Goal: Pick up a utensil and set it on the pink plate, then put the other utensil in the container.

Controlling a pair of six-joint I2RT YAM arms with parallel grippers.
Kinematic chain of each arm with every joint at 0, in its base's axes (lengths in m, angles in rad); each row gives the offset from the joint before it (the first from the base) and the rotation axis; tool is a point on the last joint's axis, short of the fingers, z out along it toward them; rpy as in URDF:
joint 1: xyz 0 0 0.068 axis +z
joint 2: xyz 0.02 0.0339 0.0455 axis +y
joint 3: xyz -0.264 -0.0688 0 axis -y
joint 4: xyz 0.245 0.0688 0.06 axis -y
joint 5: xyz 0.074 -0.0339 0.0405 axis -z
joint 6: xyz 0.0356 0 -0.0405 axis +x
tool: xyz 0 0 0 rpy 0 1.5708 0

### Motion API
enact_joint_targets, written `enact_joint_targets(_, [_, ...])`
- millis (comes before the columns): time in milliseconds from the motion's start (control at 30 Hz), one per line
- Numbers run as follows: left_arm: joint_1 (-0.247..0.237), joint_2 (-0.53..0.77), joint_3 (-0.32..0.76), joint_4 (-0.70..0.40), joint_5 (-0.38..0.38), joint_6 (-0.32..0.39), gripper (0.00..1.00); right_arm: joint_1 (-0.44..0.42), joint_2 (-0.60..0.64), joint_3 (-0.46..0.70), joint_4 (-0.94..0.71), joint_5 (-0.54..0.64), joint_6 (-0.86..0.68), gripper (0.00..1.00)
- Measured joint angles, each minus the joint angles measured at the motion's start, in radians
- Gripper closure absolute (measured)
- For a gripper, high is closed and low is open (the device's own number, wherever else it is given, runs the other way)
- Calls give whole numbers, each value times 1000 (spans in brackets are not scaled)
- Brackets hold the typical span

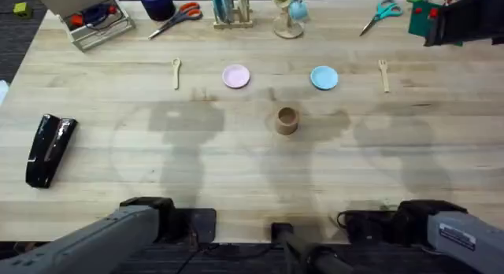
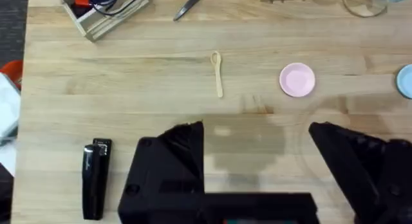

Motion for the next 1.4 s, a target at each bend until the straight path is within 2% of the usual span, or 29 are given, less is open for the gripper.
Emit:
enact_joint_targets(167, [0,8,1,-7,-21,27,8,0,0,0,0,0,0,5])
enact_joint_targets(333, [13,74,2,-16,-34,53,8,0,0,1,0,0,0,5])
enact_joint_targets(433, [62,140,2,5,-24,64,8,0,0,1,0,0,0,5])
enact_joint_targets(567, [152,234,2,28,39,107,8,0,0,1,-1,0,0,5])
enact_joint_targets(733, [210,345,2,43,75,146,8,0,0,1,-2,0,0,5])
enact_joint_targets(1100, [209,601,1,171,119,139,30,0,0,1,-2,0,0,6])
enact_joint_targets(1400, [203,742,0,248,146,135,7,0,0,1,-7,0,0,6])
